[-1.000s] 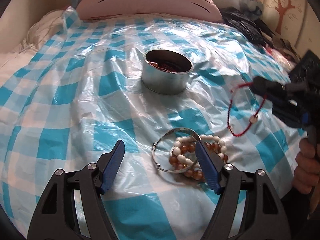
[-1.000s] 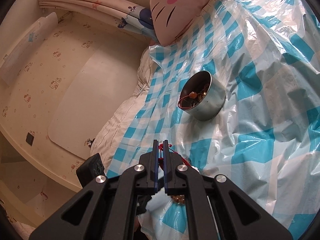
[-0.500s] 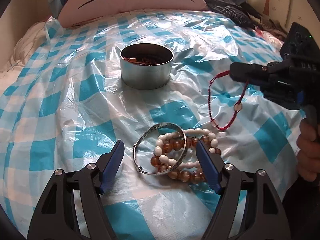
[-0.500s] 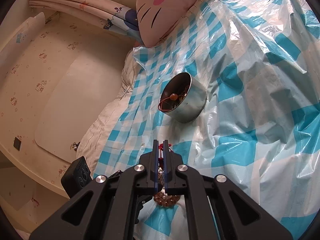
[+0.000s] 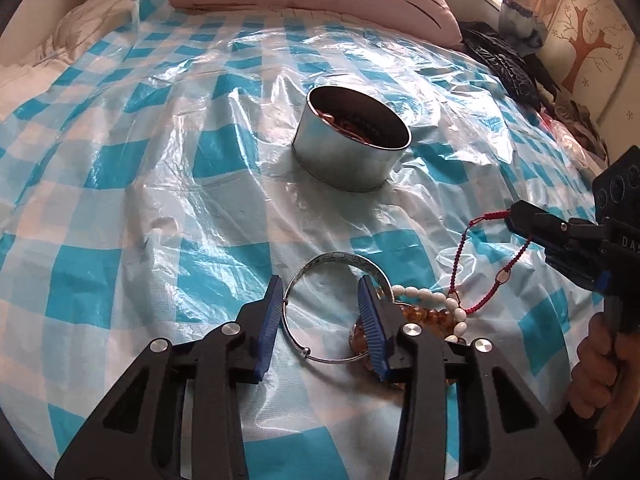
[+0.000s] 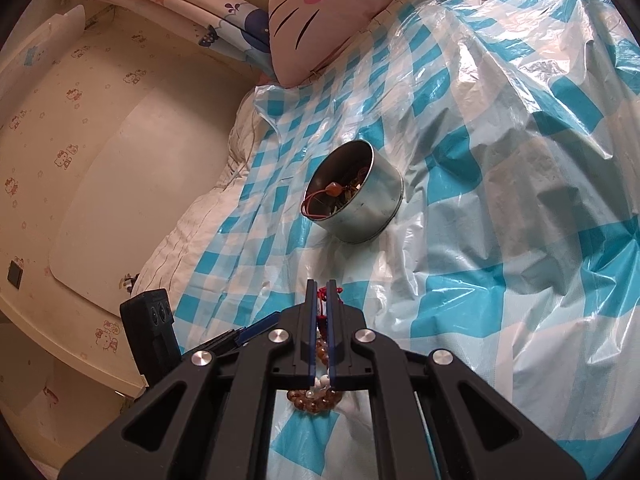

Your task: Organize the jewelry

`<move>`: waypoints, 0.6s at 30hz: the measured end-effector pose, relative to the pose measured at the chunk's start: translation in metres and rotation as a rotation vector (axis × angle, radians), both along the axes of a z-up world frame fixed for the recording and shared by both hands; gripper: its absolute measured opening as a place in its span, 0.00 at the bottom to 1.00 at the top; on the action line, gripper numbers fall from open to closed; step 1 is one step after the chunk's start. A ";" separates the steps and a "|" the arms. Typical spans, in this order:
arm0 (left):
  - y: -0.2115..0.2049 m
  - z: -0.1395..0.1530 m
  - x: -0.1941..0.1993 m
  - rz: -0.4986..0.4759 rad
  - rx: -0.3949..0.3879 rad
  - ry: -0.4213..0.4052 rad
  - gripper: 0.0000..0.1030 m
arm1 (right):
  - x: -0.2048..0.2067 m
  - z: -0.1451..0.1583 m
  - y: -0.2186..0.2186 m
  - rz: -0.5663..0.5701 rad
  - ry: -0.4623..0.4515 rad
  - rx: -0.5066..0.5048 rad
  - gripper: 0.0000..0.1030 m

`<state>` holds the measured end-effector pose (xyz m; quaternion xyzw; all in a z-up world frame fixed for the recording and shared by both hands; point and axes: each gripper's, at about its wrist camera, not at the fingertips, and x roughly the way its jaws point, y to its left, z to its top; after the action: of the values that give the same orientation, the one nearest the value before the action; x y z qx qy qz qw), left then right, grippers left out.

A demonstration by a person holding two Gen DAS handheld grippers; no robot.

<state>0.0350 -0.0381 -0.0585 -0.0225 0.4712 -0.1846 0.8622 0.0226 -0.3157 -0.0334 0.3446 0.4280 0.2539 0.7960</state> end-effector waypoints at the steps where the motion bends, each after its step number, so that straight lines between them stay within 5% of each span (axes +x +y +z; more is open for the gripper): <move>1: -0.002 0.004 -0.003 -0.016 -0.008 -0.018 0.36 | 0.000 0.000 0.000 0.001 0.000 -0.001 0.05; 4: -0.010 0.012 -0.010 -0.056 -0.018 -0.062 0.56 | 0.002 -0.002 0.002 0.010 0.007 -0.007 0.05; 8: -0.028 0.003 -0.008 -0.115 0.041 -0.040 0.55 | 0.004 -0.003 0.005 0.018 0.012 -0.016 0.05; 9: -0.032 0.001 -0.007 -0.128 0.057 -0.042 0.50 | 0.004 -0.003 0.005 0.018 0.012 -0.016 0.05; 11: -0.038 -0.005 -0.003 -0.149 0.082 -0.022 0.13 | 0.004 -0.003 0.006 0.017 0.013 -0.017 0.05; 12: -0.036 -0.006 -0.001 -0.142 0.068 -0.011 0.11 | 0.004 -0.003 0.006 0.017 0.014 -0.017 0.05; 14: -0.028 -0.003 0.003 -0.127 -0.003 0.008 0.08 | 0.004 -0.004 0.006 0.016 0.019 -0.018 0.05; 18: 0.010 0.007 0.013 -0.057 -0.269 0.050 0.08 | 0.004 -0.004 0.005 0.016 0.011 -0.020 0.05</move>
<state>0.0478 -0.0286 -0.0511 -0.1292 0.4641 -0.2699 0.8337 0.0264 -0.3102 -0.0374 0.3345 0.4374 0.2540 0.7951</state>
